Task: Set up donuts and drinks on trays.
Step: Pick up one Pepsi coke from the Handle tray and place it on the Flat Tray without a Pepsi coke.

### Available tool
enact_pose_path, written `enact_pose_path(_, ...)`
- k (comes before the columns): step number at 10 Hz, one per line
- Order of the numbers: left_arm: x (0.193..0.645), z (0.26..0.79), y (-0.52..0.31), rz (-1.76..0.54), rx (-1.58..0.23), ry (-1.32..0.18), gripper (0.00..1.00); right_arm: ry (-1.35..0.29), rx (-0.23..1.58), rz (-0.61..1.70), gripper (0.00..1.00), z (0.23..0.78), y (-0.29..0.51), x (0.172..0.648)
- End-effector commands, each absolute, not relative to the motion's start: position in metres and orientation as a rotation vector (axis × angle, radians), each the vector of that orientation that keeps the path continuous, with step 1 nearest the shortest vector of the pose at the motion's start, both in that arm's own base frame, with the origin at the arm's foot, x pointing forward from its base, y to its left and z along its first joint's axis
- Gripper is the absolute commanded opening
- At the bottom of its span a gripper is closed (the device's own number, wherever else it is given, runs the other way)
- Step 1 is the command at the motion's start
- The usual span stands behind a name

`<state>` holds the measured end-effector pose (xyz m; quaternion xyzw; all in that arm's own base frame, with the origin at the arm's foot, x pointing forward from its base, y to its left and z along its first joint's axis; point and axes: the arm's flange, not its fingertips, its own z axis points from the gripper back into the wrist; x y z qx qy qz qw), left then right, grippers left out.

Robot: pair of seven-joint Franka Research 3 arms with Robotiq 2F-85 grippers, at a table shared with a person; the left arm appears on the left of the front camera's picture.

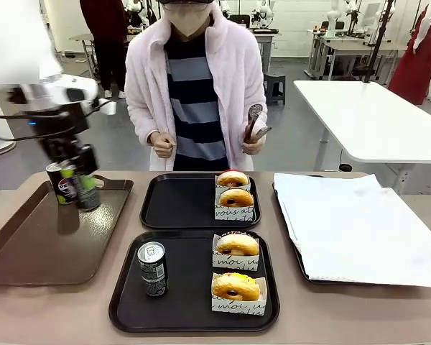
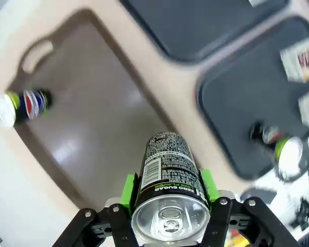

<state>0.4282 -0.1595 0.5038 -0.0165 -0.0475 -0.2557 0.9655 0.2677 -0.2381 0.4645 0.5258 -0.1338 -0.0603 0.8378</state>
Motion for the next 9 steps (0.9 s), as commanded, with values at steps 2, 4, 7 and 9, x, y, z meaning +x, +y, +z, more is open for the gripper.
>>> enact_pose_path(2,0.496,0.488,-0.214,-0.373,0.081,-0.123,0.58,-0.304,1.129,-0.113,1.0,0.465,-0.239,0.268)
enact_pose_path(4,0.527,0.473,-0.243,-0.407,0.084,-0.159,0.58,-0.304,1.129,-0.113,1.0,0.465,-0.239,0.268)
enact_pose_path(7,0.541,0.445,-0.276,-0.499,0.024,-0.177,0.58,-0.304,1.129,-0.113,1.0,0.465,-0.239,0.268)
enact_pose_path(9,0.545,0.42,-0.291,-0.548,-0.001,-0.175,0.58,-0.304,1.129,-0.113,1.0,0.465,-0.239,0.268)
